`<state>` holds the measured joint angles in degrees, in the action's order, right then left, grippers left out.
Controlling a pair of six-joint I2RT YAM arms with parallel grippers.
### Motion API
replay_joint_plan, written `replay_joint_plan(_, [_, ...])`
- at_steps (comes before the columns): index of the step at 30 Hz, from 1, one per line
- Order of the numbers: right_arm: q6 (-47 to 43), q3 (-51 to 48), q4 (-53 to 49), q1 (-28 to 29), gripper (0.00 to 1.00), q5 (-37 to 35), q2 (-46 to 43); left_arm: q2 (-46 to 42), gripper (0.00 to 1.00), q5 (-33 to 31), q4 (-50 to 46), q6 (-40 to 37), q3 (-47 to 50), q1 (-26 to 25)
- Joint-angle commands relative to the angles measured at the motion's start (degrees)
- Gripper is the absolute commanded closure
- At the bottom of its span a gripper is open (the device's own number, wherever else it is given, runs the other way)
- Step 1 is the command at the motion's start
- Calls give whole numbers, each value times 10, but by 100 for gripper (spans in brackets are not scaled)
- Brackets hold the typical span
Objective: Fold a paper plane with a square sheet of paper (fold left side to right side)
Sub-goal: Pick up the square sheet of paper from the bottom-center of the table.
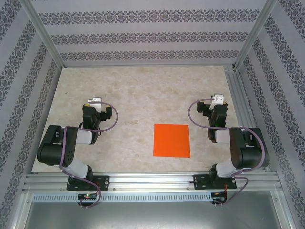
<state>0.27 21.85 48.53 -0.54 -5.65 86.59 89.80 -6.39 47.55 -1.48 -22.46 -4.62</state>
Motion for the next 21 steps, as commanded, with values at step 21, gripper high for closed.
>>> replay_joint_plan(21, [28, 118, -294, -7, 2, 54, -140, -218, 0, 33, -271, 62, -83, 3])
